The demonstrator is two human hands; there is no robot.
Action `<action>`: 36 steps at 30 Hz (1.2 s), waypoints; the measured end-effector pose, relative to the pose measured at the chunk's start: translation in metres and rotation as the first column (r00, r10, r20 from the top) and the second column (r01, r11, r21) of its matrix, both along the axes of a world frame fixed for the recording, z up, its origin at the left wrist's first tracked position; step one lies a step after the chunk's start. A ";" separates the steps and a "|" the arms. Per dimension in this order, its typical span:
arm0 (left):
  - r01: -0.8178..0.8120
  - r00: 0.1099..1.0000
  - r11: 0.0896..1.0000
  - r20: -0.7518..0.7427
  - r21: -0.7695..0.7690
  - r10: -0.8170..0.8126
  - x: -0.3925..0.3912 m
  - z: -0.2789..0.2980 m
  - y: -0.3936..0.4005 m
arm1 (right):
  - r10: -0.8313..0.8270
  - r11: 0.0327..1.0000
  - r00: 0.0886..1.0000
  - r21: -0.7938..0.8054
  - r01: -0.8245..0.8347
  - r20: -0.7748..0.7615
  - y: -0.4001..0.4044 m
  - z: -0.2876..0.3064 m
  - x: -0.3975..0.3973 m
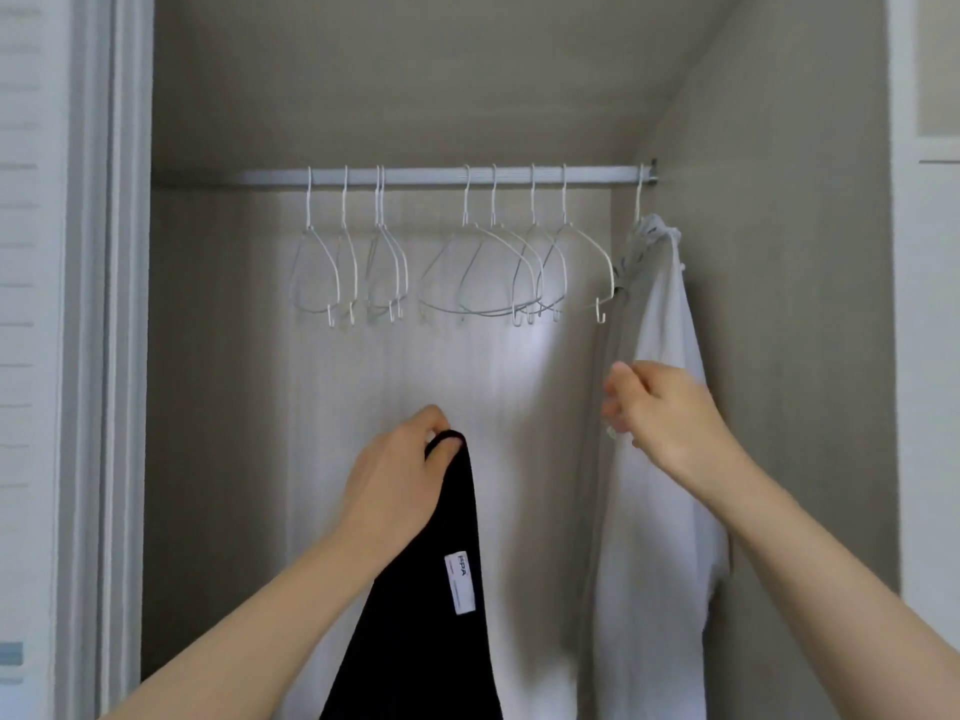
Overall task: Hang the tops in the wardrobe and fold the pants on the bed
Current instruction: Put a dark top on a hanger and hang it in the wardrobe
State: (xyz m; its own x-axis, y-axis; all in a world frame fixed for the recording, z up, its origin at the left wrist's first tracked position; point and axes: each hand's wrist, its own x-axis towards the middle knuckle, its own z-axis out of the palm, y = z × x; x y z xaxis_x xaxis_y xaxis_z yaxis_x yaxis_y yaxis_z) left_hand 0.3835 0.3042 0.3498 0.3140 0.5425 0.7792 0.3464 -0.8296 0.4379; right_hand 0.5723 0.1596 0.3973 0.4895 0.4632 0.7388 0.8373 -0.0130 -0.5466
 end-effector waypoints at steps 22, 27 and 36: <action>-0.332 0.936 0.938 -0.089 0.096 0.340 -0.005 0.044 0.057 | 0.083 0.983 0.873 -0.103 -0.150 -0.481 0.102 0.179 0.082; -0.362 0.919 0.929 -0.138 0.077 0.369 0.003 0.048 0.057 | 0.301 0.953 0.823 0.168 -0.251 -0.482 0.107 0.182 0.076; -0.244 0.966 0.959 -0.122 -0.145 0.228 0.007 0.034 0.063 | 0.360 0.913 0.820 0.348 -0.212 -0.446 0.061 0.188 0.049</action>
